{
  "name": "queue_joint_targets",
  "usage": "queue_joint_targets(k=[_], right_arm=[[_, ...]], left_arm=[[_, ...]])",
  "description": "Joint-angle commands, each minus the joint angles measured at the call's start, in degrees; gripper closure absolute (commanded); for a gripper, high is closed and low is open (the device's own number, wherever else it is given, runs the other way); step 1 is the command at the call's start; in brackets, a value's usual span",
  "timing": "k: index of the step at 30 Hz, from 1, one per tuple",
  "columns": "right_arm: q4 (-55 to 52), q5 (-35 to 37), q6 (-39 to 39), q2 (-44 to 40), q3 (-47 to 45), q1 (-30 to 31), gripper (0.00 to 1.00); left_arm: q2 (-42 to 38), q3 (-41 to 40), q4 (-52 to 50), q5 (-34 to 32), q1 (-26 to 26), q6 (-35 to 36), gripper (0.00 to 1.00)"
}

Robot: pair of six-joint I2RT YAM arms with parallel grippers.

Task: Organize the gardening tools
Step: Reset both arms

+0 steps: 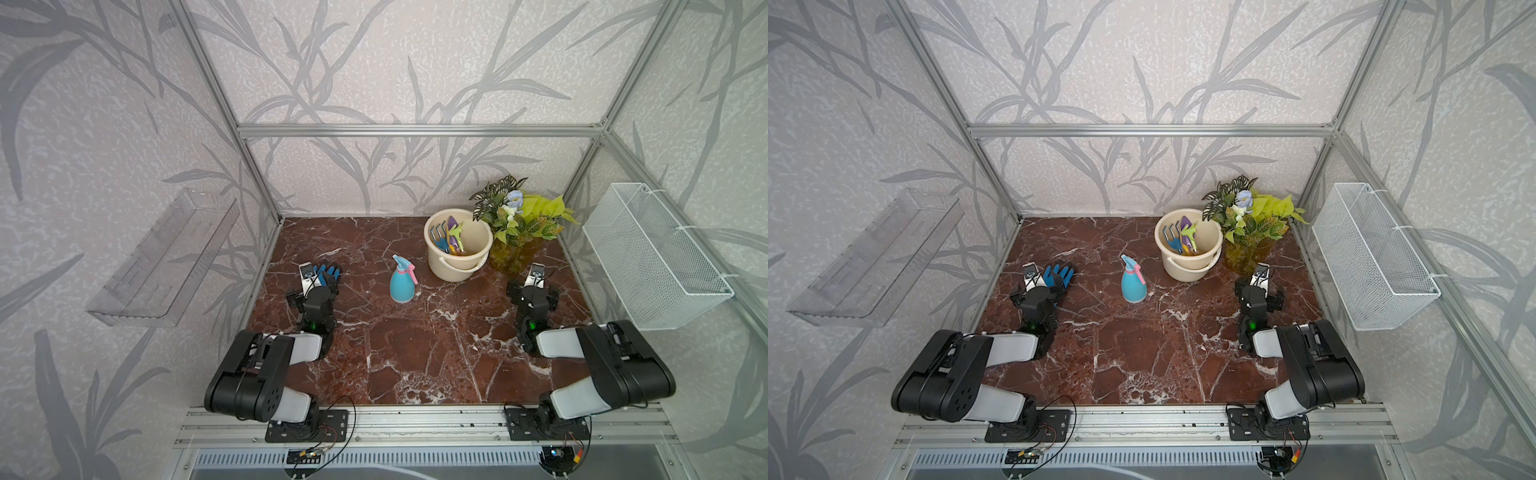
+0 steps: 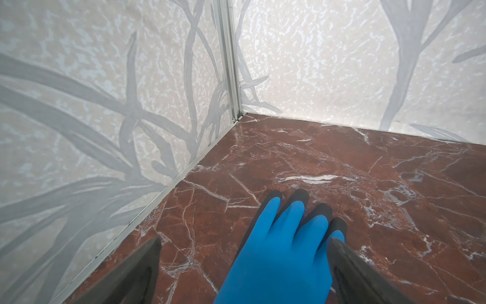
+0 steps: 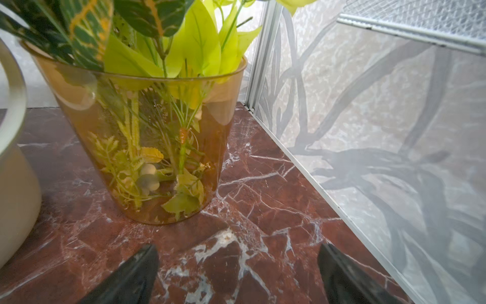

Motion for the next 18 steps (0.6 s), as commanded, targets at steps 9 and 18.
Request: queue_joint_targets(k=[9,18], right_arm=[[9.4,-15.2,1.0,3.0,-2.8,-4.1,0.01],[10.3,-13.5,-0.3,5.0,-1.7,-3.4,0.01]], left_arm=[[1.9,0.9,2.9,7.9,2.6,0.4,0.00],[5.6,-7.3,22.7,10.8,1.7,3.8,0.00]])
